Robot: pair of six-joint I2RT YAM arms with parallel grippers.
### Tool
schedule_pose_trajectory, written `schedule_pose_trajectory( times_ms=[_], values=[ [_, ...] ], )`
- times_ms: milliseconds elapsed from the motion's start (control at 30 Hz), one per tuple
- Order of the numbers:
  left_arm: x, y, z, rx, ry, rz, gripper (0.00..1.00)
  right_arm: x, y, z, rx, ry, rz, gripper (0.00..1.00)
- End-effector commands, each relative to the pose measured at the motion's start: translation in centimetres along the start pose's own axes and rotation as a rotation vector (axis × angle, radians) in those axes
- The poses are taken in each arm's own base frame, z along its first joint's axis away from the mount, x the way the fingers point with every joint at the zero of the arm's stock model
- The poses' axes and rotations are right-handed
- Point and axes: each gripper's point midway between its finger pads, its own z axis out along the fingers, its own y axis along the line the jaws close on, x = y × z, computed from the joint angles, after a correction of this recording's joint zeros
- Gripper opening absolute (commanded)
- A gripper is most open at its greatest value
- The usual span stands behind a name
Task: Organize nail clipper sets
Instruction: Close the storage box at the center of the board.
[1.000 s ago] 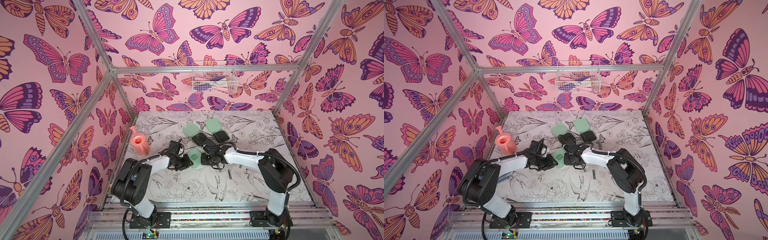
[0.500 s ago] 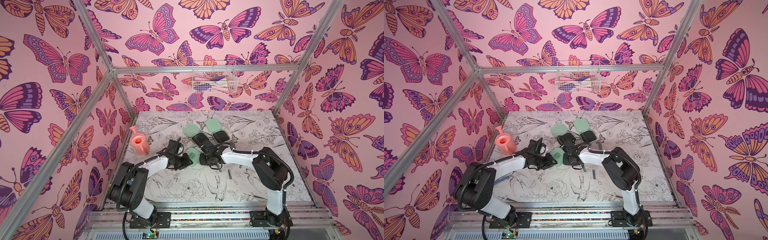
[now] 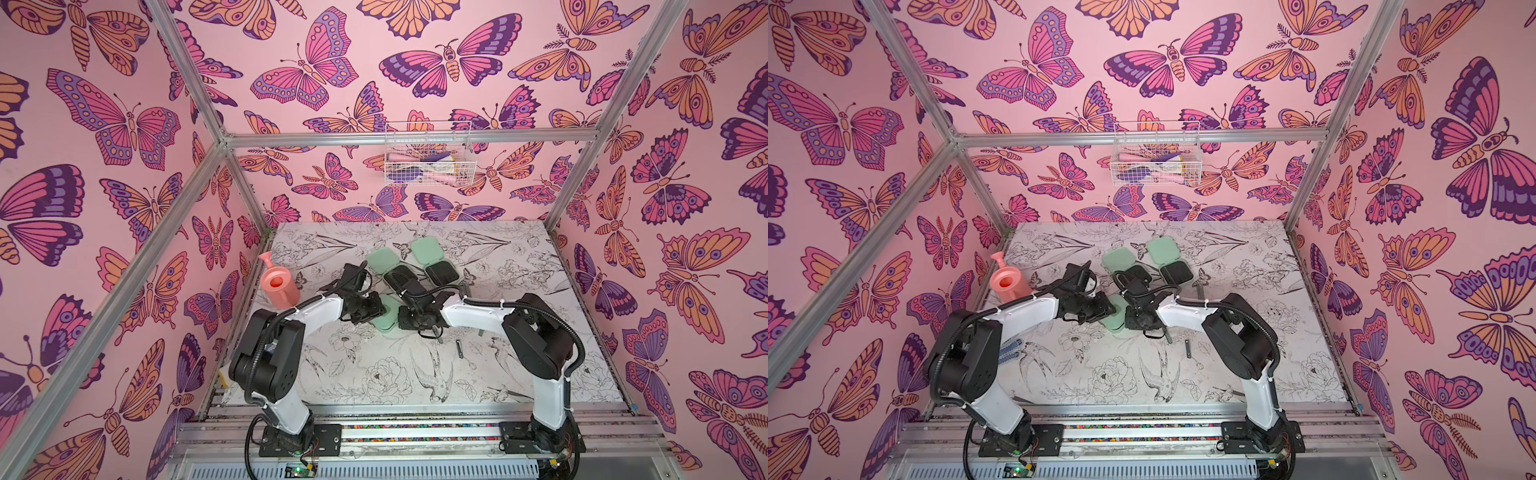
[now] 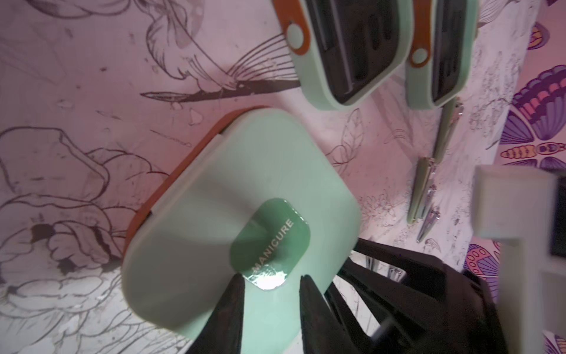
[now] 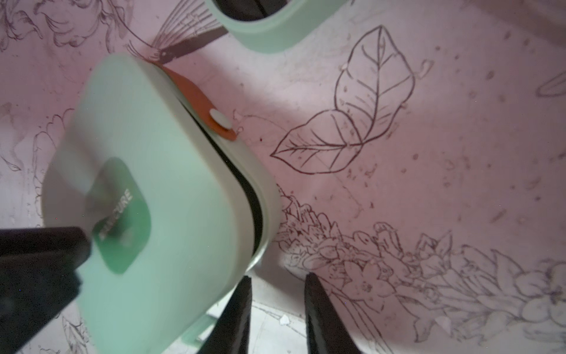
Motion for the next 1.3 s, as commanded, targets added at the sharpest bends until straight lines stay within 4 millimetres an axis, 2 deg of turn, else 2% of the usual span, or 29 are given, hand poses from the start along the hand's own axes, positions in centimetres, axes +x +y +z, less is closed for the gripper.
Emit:
schedule_pose_trajectory(
  times_ms=[0, 133, 267, 567, 667, 733, 933, 1133, 1267],
  values=[
    [0.9, 1.5, 0.9, -0.068, 0.041, 0.009, 0.33, 1.4, -2.0, 1.0, 0.075, 0.052, 0.005, 0.32],
    [1.9, 3.2, 1.7, -0.116, 0.063, -0.003, 0.32, 0.3, -1.9, 1.5, 0.056, 0.046, 0.018, 0.33],
    [3.2, 4.8, 2.0, -0.158, 0.083, -0.02, 0.32, -1.2, -0.9, 2.4, 0.014, 0.031, 0.028, 0.33],
    [5.1, 6.6, 1.8, -0.194, 0.098, -0.041, 0.31, -2.8, 0.7, 3.2, -0.027, 0.006, 0.025, 0.33],
    [5.3, 6.8, 1.9, -0.198, 0.098, -0.048, 0.31, -2.6, 0.5, 2.4, -0.03, 0.005, 0.03, 0.33],
    [5.3, 7.0, 1.9, -0.203, 0.097, -0.051, 0.31, -2.6, 0.7, 1.2, -0.054, -0.008, 0.049, 0.33],
    [5.2, 7.4, 1.9, -0.216, 0.092, -0.061, 0.3, -2.6, 2.9, -2.0, -0.199, -0.01, 0.145, 0.36],
    [5.3, 8.1, 1.8, -0.227, 0.091, -0.074, 0.3, -3.0, 4.0, -2.9, -0.268, -0.021, 0.208, 0.39],
    [5.3, 8.0, 1.8, -0.221, 0.093, -0.075, 0.29, -3.1, 4.2, -2.4, -0.28, -0.016, 0.239, 0.39]
  ],
)
